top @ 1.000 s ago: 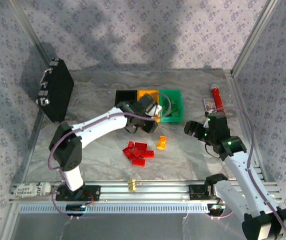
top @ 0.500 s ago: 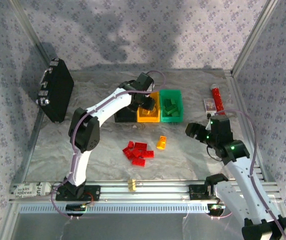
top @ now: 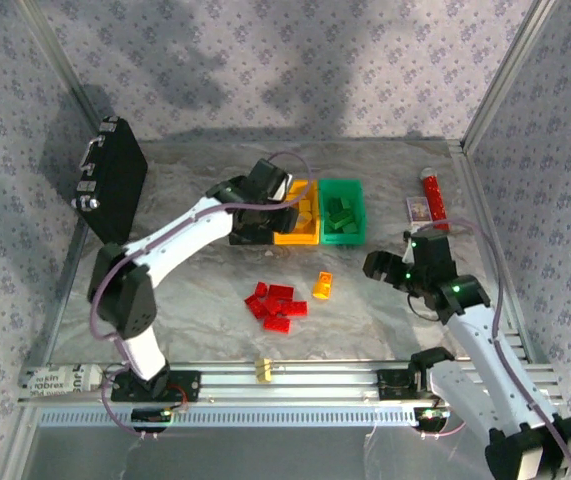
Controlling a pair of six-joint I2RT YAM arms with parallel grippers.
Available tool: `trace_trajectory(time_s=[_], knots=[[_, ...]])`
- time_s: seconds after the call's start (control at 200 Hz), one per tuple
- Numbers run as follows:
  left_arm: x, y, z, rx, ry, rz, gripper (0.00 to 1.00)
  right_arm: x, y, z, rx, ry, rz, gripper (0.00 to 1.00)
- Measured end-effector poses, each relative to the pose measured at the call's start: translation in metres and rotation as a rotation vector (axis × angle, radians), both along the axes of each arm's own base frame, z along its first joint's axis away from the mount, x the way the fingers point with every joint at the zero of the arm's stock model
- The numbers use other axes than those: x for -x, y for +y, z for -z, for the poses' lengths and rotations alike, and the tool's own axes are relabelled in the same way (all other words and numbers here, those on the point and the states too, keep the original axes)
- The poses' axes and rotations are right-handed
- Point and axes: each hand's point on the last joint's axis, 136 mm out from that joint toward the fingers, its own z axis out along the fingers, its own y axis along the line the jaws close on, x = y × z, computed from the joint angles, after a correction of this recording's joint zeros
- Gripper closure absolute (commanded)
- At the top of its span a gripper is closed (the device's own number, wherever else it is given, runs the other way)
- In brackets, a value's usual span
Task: Sort the legos into containers by color
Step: Place the lego in the container, then pick up the lego from the middle-left of the table.
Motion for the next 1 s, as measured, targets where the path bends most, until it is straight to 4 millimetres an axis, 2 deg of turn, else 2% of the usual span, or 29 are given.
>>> trace_trajectory(time_s=[0.105,0.2,0.37,0.515,0.605,0.745,0.999], knots=[[0.031,0.001,-0.008,0.018,-0.043,0.036,0.32,0.002,0.017,0.012,0.018,0.044,-0.069,0.13],[0.057,0.007,-0.005,0.033,-0.050,0.053,0.31,0.005,0.032,0.023,0.041,0.079,-0.132,0.13],[0.089,0.040,0.018,0.049,-0.021,0.004,0.30,0.011,0.057,0.040,0.088,0.120,-0.217,0.14],[0.111,0.065,0.048,0.032,0.037,-0.045,0.29,0.014,0.077,0.052,0.133,0.142,-0.280,0.16],[0.119,0.072,0.068,0.007,0.084,-0.063,0.29,0.012,0.089,0.055,0.154,0.146,-0.308,0.16],[0.120,0.071,0.086,-0.016,0.135,-0.083,0.29,0.005,0.100,0.052,0.166,0.132,-0.318,0.16],[0.115,0.062,0.119,-0.071,0.201,-0.089,0.34,0.001,0.100,0.047,0.172,0.107,-0.295,0.16]])
